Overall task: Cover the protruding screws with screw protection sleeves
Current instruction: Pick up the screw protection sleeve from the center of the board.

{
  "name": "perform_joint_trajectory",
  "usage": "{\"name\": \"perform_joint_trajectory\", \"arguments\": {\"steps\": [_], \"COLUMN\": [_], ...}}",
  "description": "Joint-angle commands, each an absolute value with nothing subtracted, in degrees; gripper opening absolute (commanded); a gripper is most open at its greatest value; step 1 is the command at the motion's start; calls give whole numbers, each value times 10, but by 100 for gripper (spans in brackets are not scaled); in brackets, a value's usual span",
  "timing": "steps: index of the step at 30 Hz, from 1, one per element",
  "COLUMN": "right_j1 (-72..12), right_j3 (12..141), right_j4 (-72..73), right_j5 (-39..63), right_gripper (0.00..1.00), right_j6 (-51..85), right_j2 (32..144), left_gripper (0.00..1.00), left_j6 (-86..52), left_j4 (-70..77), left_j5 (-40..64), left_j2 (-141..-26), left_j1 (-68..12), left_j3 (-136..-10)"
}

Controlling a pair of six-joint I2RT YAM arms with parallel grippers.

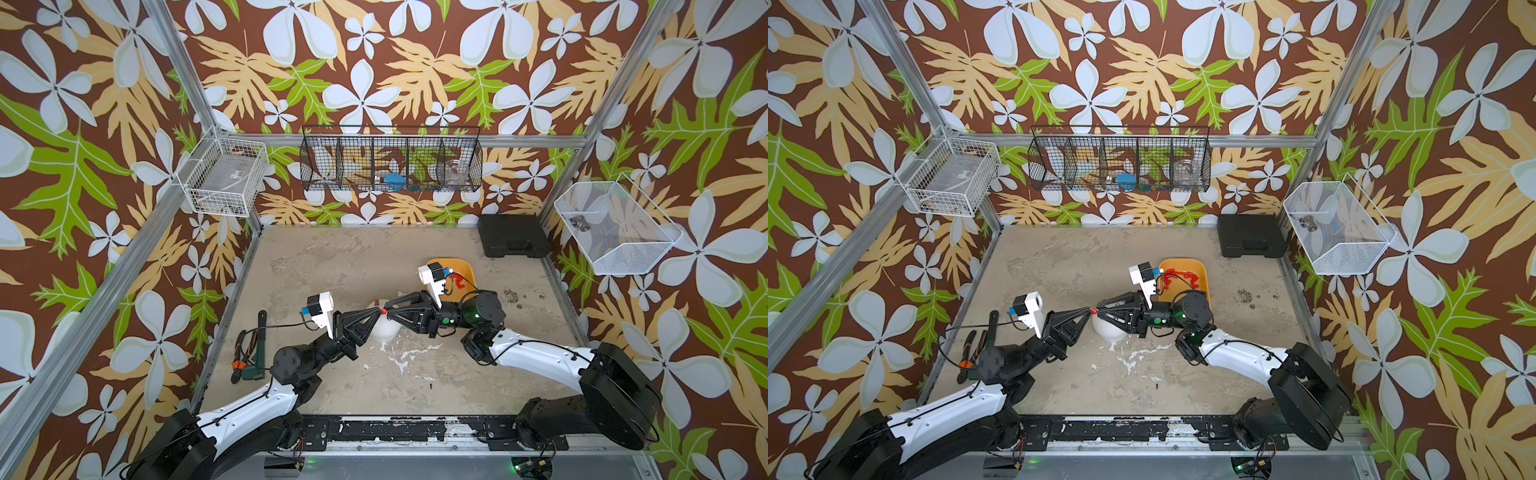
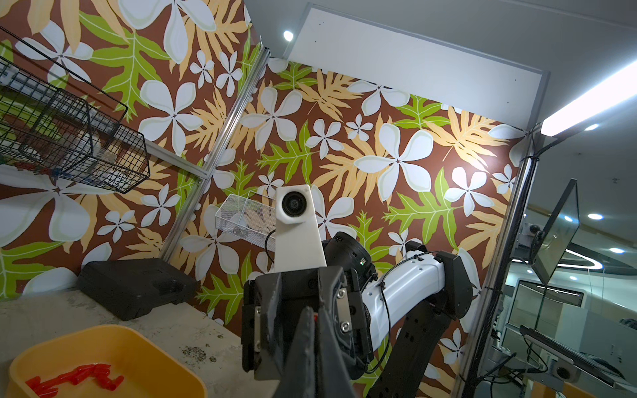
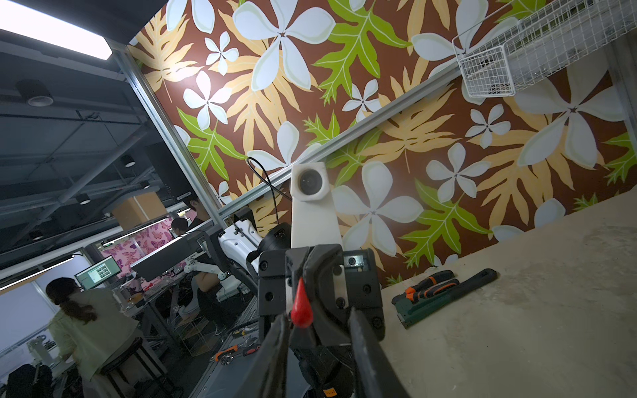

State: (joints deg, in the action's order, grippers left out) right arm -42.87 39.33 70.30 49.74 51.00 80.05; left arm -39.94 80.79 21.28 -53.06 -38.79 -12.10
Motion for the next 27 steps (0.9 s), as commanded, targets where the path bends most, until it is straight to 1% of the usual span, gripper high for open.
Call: {"name": "perform_joint_trajectory", "arguments": {"steps": [1, 4, 7, 9, 10, 12, 16, 20, 25, 27], "right_j1": [-430, -430, -433, -435, -435, -435, -435, -435, -435, -435], "right_j3": [392, 393, 397, 397, 397, 397, 399, 401, 404, 405], "right_j4": [732, 734, 732, 731, 732, 731, 725, 706, 685, 674], "right_j5": [506, 509, 514, 514, 512, 514, 511, 508, 507, 504], "right_gripper": [32, 32, 30, 24, 22, 22, 16, 15, 4, 2], "right_j6": [519, 519, 519, 518, 518, 517, 511, 498, 484, 478], "right_j2": [801, 803, 806, 808, 809, 809, 806, 802, 795, 792], "left_gripper": [0, 0, 0, 0, 0, 0, 0, 0, 0, 0], "left_j6": [-397, -396, -395, -394, -393, -393, -394, -392, -388, -383], "left_j4": [829, 828, 828, 827, 827, 827, 827, 826, 826, 825], "left_j5": [218, 220, 221, 220, 220, 220, 221, 220, 223, 218], "left_j2": [-532, -533, -534, -533, -533, -534, -537, -533, -532, -529], "left_j1": [-388, -387, -387, -387, -387, -388, -387, -387, -388, -388], "left_j3": [-120, -121, -122, -121, -122, -121, -121, -118, -117, -113]}}
